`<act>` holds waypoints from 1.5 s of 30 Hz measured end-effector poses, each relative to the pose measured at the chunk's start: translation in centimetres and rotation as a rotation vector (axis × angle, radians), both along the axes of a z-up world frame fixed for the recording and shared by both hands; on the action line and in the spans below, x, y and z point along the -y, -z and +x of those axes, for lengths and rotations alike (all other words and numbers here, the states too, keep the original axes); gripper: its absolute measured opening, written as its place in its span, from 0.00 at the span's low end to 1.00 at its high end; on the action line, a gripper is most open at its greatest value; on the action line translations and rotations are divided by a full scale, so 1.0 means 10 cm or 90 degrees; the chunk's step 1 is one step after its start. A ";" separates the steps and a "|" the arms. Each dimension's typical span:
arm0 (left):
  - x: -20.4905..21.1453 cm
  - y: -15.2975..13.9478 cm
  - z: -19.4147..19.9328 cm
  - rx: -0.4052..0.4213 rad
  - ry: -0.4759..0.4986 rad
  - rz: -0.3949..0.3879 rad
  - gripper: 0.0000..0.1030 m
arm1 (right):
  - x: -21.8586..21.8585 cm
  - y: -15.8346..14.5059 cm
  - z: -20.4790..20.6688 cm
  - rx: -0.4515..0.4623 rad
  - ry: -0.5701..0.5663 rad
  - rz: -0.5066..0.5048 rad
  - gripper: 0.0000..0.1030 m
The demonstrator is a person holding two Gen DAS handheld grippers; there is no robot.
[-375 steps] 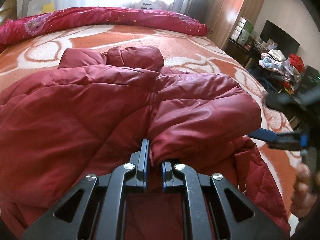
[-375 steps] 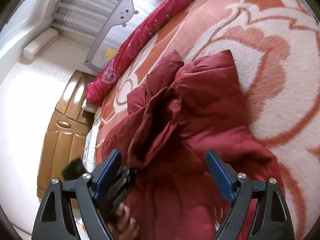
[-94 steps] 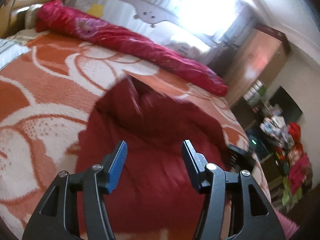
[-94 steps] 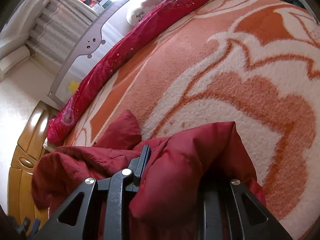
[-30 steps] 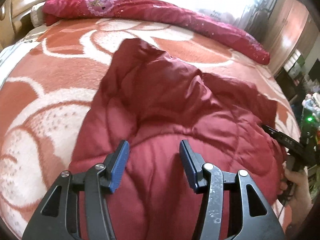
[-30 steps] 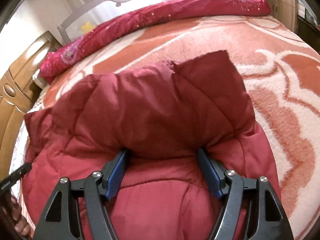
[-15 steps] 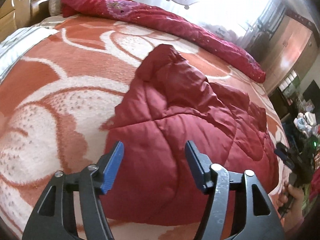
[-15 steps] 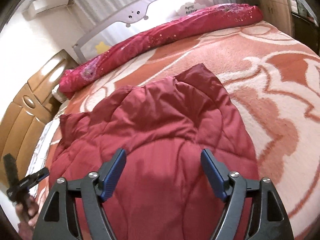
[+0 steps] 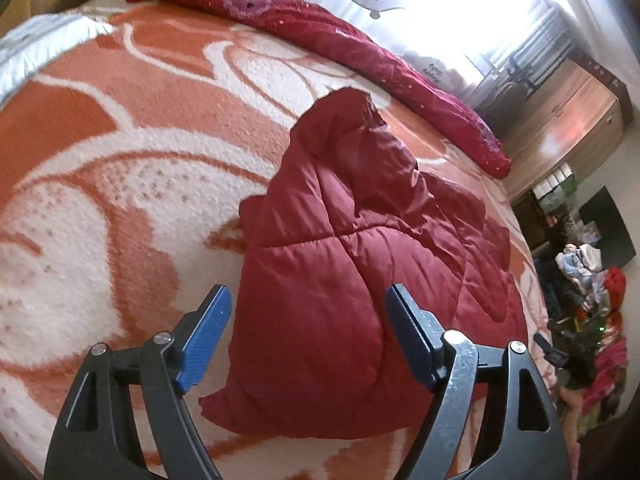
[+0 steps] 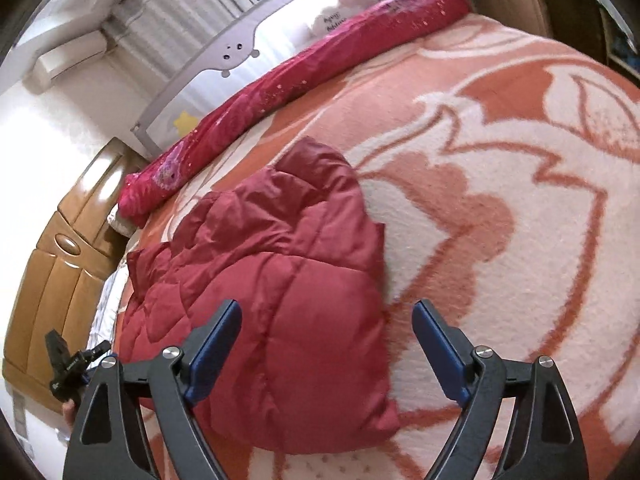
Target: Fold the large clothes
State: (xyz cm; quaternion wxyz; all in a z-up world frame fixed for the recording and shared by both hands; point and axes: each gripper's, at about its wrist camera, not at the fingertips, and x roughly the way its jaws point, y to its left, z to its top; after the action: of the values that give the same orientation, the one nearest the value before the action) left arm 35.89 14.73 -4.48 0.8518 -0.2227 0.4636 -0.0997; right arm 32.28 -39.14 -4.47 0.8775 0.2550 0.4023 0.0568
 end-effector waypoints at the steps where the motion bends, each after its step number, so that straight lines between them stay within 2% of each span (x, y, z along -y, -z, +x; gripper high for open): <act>1: 0.01 0.03 0.02 -0.007 0.003 -0.001 0.77 | 0.02 0.04 0.02 -0.007 0.000 0.004 0.87; 7: 0.01 0.25 0.14 -0.044 0.018 -0.027 0.77 | 0.10 0.32 0.25 -0.046 -0.019 0.065 0.89; 9: -0.01 0.32 0.19 -0.055 0.024 -0.048 0.82 | 0.09 0.42 0.37 -0.063 -0.031 0.086 0.90; 15: -0.07 0.49 0.36 -0.077 0.037 -0.121 0.85 | 0.00 0.77 0.75 -0.144 -0.072 0.156 0.92; 20: -0.01 0.63 0.44 -0.106 0.055 -0.171 0.91 | -0.10 0.83 0.88 -0.150 -0.099 0.185 0.93; 22: 0.05 0.66 0.42 -0.103 0.064 -0.185 0.91 | -0.18 0.86 0.91 -0.157 -0.119 0.207 0.90; 23: 0.11 0.66 0.40 -0.097 0.074 -0.187 0.87 | -0.22 0.85 0.92 -0.153 -0.124 0.189 0.89; 25: 0.19 0.62 0.37 -0.081 0.085 -0.162 0.77 | -0.27 0.82 0.90 -0.148 -0.129 0.172 0.76; 26: 0.21 0.60 0.35 -0.073 0.088 -0.152 0.69 | -0.28 0.80 0.89 -0.145 -0.130 0.174 0.73; 28: 0.22 0.54 0.33 -0.062 0.091 -0.148 0.59 | -0.28 0.76 0.86 -0.138 -0.133 0.176 0.57; 29: 0.21 0.51 0.32 -0.059 0.092 -0.148 0.54 | -0.28 0.73 0.83 -0.135 -0.133 0.178 0.54; 31: 0.21 0.44 0.30 -0.049 0.093 -0.143 0.48 | -0.29 0.67 0.78 -0.131 -0.127 0.186 0.45; 34: 0.20 0.30 0.25 -0.030 0.097 -0.135 0.42 | -0.34 0.50 0.68 -0.117 -0.128 0.182 0.38; 38: 0.18 0.06 0.10 -0.001 0.108 -0.142 0.39 | -0.42 0.24 0.47 -0.097 -0.148 0.181 0.35; 41: 0.13 -0.13 -0.22 0.020 0.125 -0.146 0.38 | -0.49 0.06 0.13 -0.085 -0.169 0.175 0.34; 45: 0.08 -0.28 -0.72 0.037 0.137 -0.157 0.38 | -0.49 -0.02 -0.42 -0.077 -0.192 0.178 0.33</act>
State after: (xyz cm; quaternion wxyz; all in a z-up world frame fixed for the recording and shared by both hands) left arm 28.71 13.98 -1.63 0.8154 -0.2719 0.4440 -0.2530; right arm 28.09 -34.21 -4.22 0.7892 0.3145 0.4762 0.2270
